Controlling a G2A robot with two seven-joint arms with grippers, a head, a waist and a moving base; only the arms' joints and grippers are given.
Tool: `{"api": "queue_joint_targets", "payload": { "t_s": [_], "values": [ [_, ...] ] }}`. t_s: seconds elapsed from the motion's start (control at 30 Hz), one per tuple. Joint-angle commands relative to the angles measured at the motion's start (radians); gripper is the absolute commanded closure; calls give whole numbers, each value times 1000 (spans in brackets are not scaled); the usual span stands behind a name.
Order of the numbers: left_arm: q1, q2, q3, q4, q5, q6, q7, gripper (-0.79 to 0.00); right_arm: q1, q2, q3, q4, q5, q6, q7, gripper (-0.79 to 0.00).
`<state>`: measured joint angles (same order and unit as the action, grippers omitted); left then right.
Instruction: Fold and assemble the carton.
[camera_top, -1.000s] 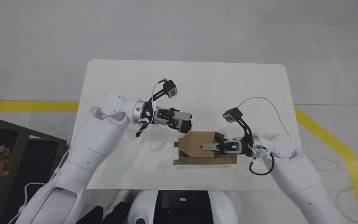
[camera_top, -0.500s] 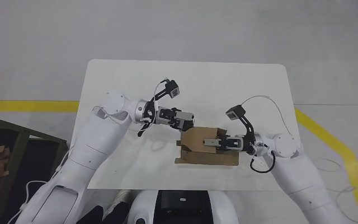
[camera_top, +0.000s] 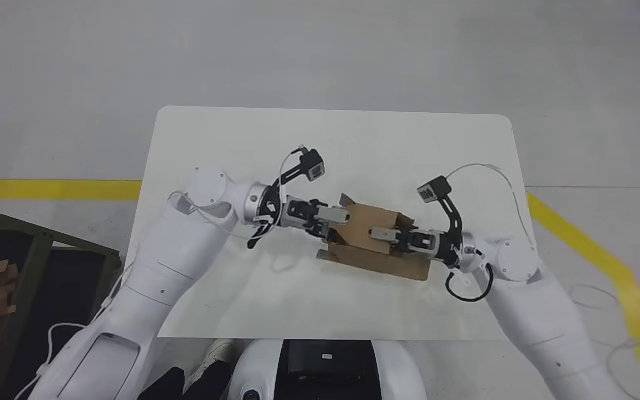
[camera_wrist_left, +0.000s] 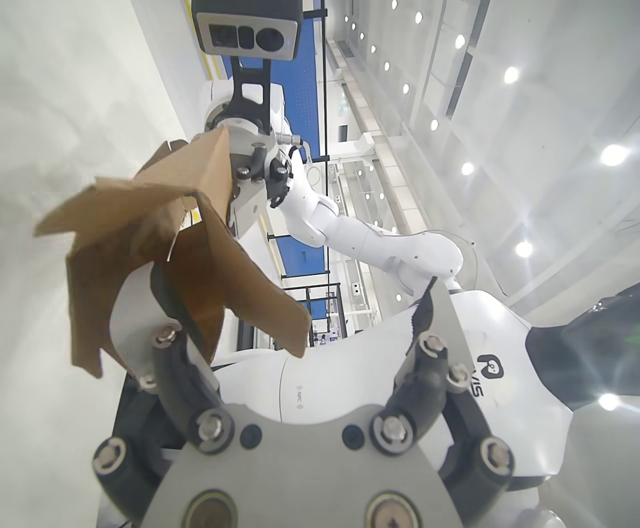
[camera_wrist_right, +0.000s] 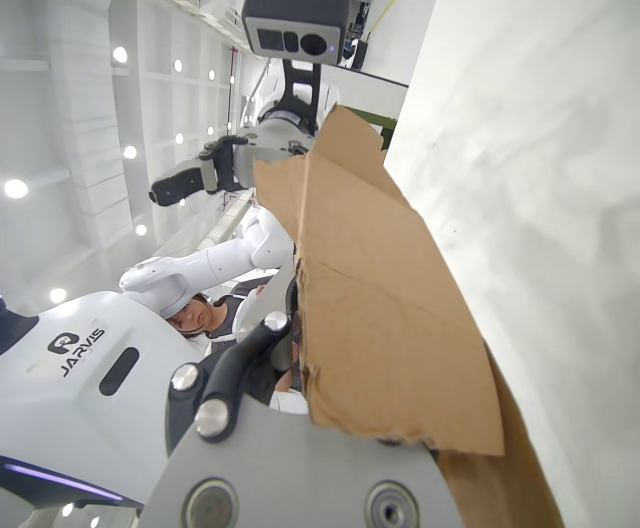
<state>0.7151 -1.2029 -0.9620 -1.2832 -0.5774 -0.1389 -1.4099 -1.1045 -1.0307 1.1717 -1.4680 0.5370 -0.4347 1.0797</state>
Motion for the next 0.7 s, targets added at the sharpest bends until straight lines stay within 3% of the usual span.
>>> {"api": "queue_joint_targets", "payload": {
  "t_s": [0.0,0.67],
  "values": [
    [-1,-1,3,-1,-2,2,-4,-785,-2,0,9,1,-4,2,-26,0],
    [-17,-21,60,-1,-29,9,-10,-785,-12,-9,41,-14,-57,11,-187,0]
  ]
}}
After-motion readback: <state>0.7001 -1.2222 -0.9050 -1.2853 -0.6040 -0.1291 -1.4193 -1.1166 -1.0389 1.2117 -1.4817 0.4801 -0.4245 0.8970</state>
